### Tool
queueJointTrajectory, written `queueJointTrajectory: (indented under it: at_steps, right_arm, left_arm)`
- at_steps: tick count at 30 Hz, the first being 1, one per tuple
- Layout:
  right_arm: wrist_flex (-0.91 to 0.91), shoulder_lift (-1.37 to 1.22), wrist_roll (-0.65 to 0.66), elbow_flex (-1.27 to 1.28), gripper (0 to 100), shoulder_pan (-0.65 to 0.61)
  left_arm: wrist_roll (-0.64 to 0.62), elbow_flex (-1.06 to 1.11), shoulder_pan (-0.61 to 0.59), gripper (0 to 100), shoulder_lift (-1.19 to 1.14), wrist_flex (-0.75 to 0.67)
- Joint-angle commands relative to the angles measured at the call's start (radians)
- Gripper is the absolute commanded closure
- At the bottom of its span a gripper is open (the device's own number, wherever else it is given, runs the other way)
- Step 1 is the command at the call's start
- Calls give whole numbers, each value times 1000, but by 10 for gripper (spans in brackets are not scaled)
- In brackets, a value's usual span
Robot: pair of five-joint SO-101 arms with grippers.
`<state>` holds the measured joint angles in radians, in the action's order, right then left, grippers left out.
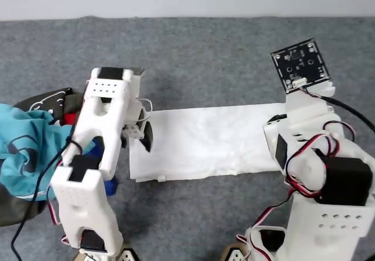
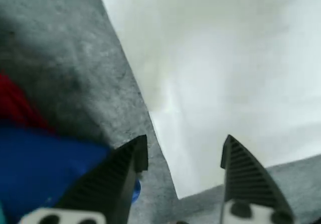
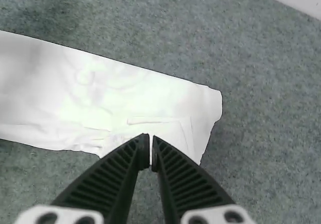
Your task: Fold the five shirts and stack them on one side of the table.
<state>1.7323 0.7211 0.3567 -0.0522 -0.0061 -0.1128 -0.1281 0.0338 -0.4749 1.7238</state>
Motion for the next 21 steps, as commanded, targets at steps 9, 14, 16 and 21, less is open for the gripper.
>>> queueJointTrajectory:
  at_steps: [9,14,16,21]
  right_arm:
    - [-2,4,-3,-5,980,-1]
    - [-2,2,-3,-5,980,-1]
    - [-2,2,-3,-5,980,-1]
    - [-4,2,-3,-5,980,-1]
  left_arm:
    - [-40,-5,2,770,-167,-127]
    - [0,-7,2,923,-201,-178]
    - [51,-25,2,991,-201,-167]
    - [71,-124,-9,987,-201,-81]
